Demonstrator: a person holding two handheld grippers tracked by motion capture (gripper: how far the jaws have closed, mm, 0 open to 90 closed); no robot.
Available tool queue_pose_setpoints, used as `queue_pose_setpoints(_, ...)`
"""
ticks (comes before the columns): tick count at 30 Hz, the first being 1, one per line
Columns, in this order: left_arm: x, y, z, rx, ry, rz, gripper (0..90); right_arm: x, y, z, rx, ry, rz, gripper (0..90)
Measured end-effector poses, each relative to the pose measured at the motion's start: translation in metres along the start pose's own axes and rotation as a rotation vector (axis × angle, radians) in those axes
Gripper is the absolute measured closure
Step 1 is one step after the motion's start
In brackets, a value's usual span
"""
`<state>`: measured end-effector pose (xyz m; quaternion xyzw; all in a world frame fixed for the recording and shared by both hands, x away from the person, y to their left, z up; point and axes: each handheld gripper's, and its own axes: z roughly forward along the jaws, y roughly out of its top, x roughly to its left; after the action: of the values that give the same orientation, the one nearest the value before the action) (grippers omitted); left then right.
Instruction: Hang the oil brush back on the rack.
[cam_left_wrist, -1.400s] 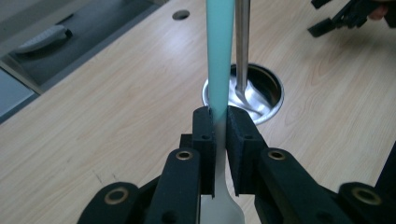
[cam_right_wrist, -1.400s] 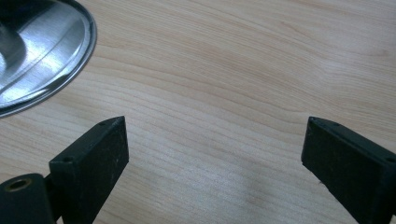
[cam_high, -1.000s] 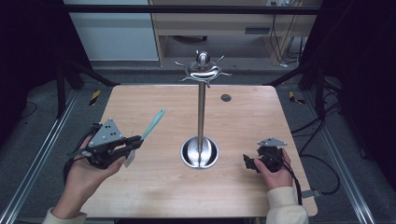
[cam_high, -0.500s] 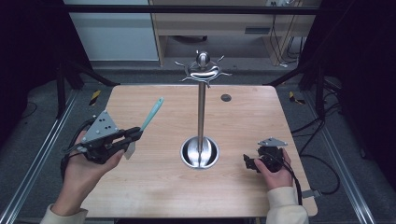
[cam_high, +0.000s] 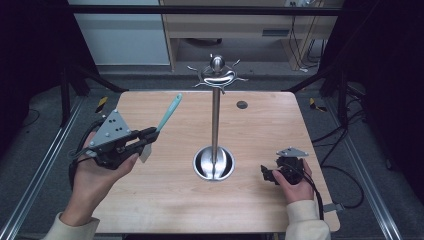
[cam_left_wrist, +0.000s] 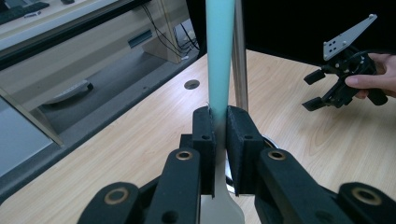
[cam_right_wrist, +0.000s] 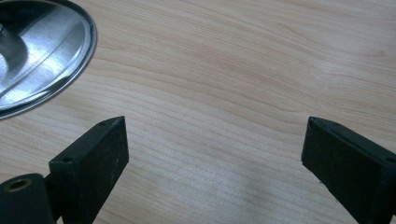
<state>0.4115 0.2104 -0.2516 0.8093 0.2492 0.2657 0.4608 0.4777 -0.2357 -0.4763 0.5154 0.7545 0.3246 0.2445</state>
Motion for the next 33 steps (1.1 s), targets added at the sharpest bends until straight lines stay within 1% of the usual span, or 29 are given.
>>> queue_pose_setpoints(4,-0.001,0.003,0.001,-0.01,-0.003,0.01,82.1,0.0,0.0,0.0,0.002,-0.001,0.0,8.0)
queue_pose_setpoints(11,-0.001,0.013,0.001,-0.026,-0.012,0.003,82.1,0.0,0.0,0.0,0.0,0.001,0.001,8.0)
queue_pose_setpoints(14,-0.001,0.017,0.002,-0.022,-0.013,0.007,82.1,0.0,0.0,0.0,-0.001,0.001,0.001,8.0)
queue_pose_setpoints(17,0.0,0.018,0.004,-0.021,-0.017,-0.001,82.0,0.0,0.0,0.0,-0.001,0.002,0.002,7.9)
queue_pose_setpoints(18,0.001,0.018,0.005,-0.02,-0.019,0.0,82.0,0.0,0.0,-0.001,0.001,0.008,0.009,8.0)
queue_pose_setpoints(22,0.002,0.02,0.007,-0.017,-0.02,-0.006,82.0,0.0,0.0,-0.001,0.0,0.008,0.008,8.0)
queue_pose_setpoints(23,0.002,0.021,0.007,-0.014,-0.022,-0.001,82.0,0.0,0.0,0.0,-0.001,0.005,0.005,7.9)
queue_pose_setpoints(33,0.001,0.025,0.011,-0.015,-0.026,0.0,82.0,0.0,0.0,-0.001,-0.001,0.006,0.004,7.9)
